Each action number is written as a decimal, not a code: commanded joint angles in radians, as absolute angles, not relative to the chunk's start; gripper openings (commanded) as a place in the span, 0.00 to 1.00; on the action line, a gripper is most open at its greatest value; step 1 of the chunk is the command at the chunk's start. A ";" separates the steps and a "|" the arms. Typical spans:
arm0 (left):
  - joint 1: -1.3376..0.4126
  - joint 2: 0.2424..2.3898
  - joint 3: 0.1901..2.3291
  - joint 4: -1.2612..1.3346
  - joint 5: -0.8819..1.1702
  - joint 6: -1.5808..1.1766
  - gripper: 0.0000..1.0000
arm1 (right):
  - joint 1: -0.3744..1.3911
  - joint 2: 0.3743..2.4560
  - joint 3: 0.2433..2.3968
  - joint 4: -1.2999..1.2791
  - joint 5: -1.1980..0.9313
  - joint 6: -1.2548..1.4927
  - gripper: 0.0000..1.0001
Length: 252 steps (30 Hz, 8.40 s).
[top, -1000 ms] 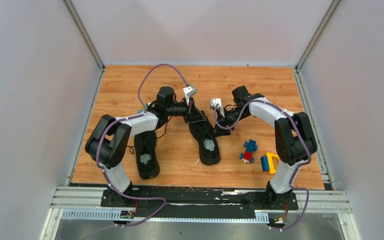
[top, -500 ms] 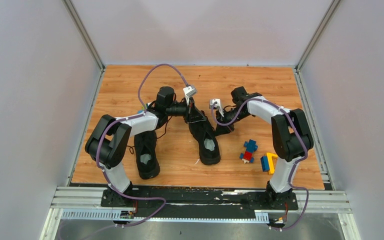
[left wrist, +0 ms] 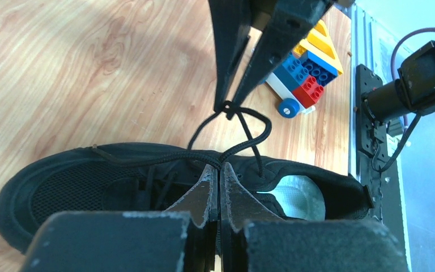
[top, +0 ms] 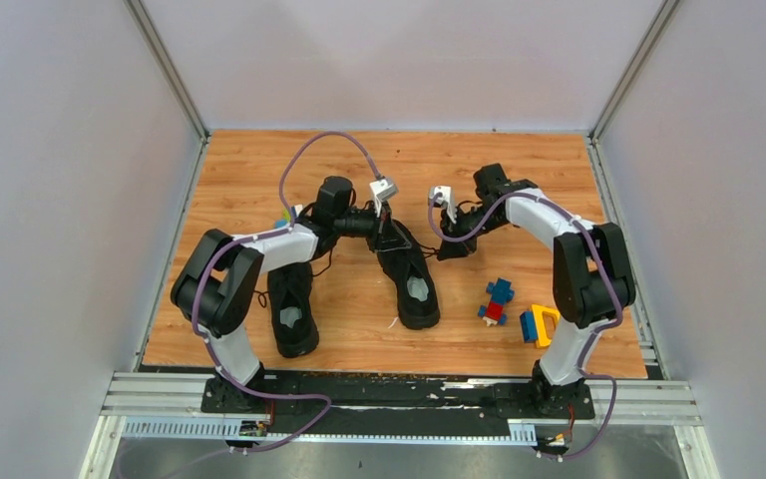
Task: Tie the shoes
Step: Cross the shoelace with the shoelace, then tie the shoelace on the shoe.
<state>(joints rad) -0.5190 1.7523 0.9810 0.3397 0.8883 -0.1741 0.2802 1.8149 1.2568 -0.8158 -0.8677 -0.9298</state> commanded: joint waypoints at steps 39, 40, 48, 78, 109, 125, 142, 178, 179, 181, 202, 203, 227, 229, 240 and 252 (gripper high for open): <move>-0.569 1.791 1.060 0.165 0.804 -0.224 0.00 | 0.304 1.876 1.252 -0.636 -0.825 -0.644 0.37; -0.568 1.793 1.061 0.167 0.805 -0.228 0.00 | 0.304 1.877 1.257 -0.624 -0.831 -0.646 0.38; -0.556 1.810 1.063 0.188 0.820 -0.275 0.00 | 0.308 1.856 1.230 -0.551 -0.881 -0.669 0.41; -0.463 1.705 1.001 0.263 0.782 -0.334 0.36 | 0.239 1.558 1.061 -0.731 -0.738 -0.872 0.00; -0.619 1.825 1.477 -0.569 0.318 -0.338 0.56 | 0.307 1.459 1.113 -0.678 -0.592 -0.818 0.00; -0.634 1.921 1.535 -0.545 0.295 -0.425 0.38 | 0.336 1.408 1.073 -0.667 -0.579 -0.790 0.00; -0.621 1.949 1.630 -0.556 0.274 -0.416 0.47 | 0.337 1.396 1.065 -0.665 -0.573 -0.788 0.00; -0.401 1.536 1.264 -0.805 0.181 -0.134 0.00 | 0.095 1.478 1.068 -0.622 -0.467 -0.649 0.00; -0.391 1.521 1.246 -0.819 0.183 -0.135 0.00 | 0.082 1.472 1.061 -0.620 -0.455 -0.641 0.00; -0.377 1.509 1.203 -0.844 0.175 -0.136 0.00 | 0.049 1.459 1.049 -0.620 -0.437 -0.621 0.00; -0.347 1.661 1.406 -0.571 0.054 -0.032 0.00 | -0.311 1.088 0.854 -0.614 -0.410 -0.529 0.00; -0.347 1.660 1.404 -0.569 0.049 -0.019 0.00 | -0.337 1.076 0.849 -0.615 -0.414 -0.527 0.00; -0.266 1.312 1.096 -0.743 -0.039 0.162 0.00 | -0.559 1.185 0.842 -0.571 -0.493 -0.497 0.00; -0.261 1.304 1.091 -0.752 -0.061 0.170 0.00 | -0.558 1.200 0.843 -0.557 -0.480 -0.489 0.00; -0.316 1.388 1.091 -0.606 0.420 -0.007 0.00 | -0.470 1.150 0.846 -0.645 -1.031 -0.666 0.00; -0.398 1.550 1.019 -0.439 0.518 -0.512 0.00 | -0.239 1.308 0.996 -0.483 -0.863 -0.167 0.00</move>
